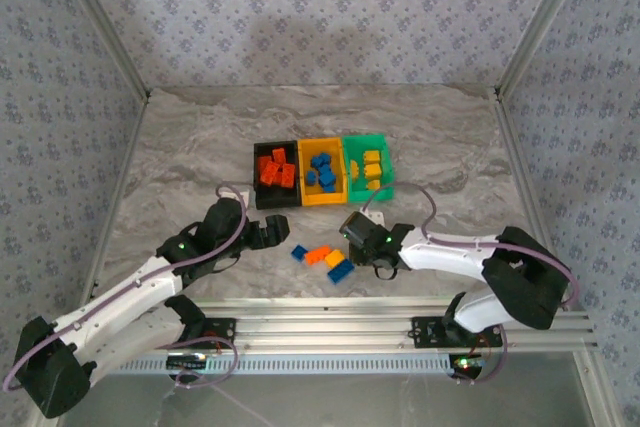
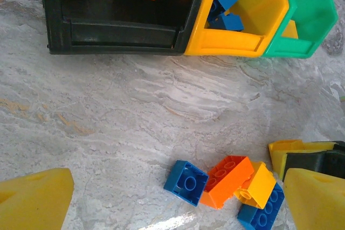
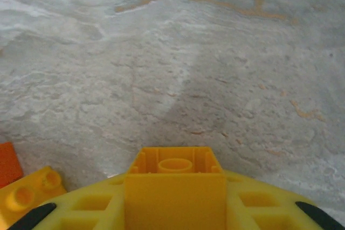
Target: Sort the legos into containers by color
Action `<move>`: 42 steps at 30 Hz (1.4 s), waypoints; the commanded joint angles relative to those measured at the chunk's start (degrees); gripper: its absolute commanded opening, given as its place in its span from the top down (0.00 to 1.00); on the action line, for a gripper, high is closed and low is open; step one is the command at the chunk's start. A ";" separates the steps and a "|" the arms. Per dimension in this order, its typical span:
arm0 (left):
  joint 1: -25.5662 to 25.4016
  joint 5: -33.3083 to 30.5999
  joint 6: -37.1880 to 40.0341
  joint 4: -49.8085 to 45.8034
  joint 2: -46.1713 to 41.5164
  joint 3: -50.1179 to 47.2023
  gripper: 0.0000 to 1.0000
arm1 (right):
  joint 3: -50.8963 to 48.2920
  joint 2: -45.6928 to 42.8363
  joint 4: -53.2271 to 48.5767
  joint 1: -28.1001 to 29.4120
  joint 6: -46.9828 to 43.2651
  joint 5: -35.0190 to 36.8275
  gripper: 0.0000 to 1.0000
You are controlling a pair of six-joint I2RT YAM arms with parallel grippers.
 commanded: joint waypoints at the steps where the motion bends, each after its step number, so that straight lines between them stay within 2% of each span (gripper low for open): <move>1: -0.42 -1.33 0.69 -1.54 -1.38 0.02 0.00 | 3.57 -4.68 -3.20 -0.38 -1.49 1.13 0.68; 4: -0.44 -1.75 0.70 -1.93 -1.67 -0.44 0.00 | 7.35 -8.68 -6.19 -2.65 -4.35 2.33 0.71; 8: -0.36 -1.77 0.13 -1.93 -1.70 -1.54 0.00 | 13.75 -9.27 -7.42 -9.56 -8.35 1.85 0.72; 12: -0.36 -1.75 -0.66 -2.28 -1.97 -2.48 0.00 | 20.27 -3.90 -6.66 -16.57 -10.20 1.65 0.72; 17: -0.36 -1.33 -1.60 -2.11 -3.29 -4.06 0.00 | 30.35 9.06 -6.04 -23.08 -10.87 -0.19 0.72; 26: -0.39 -0.61 -2.12 -3.33 -5.28 -5.25 0.00 | 46.59 26.64 -9.86 -26.40 -9.30 -0.63 0.68; 29: -0.41 -0.27 -1.99 -3.32 -5.47 -5.54 0.01 | 49.10 29.40 -11.65 -26.55 -8.04 -1.45 0.61; 34: -0.49 0.22 -1.21 -3.30 -5.38 -5.55 0.00 | 49.86 28.74 -10.71 -26.48 -6.65 -1.42 0.42; 38: -0.42 0.65 -0.39 -2.94 -5.05 -5.18 0.00 | 49.49 24.78 -10.32 -25.25 -7.59 -0.65 0.38; 42: -0.44 1.62 1.31 -2.54 -3.50 -4.49 0.00 | 44.36 17.61 -8.34 -22.20 -8.32 0.22 0.35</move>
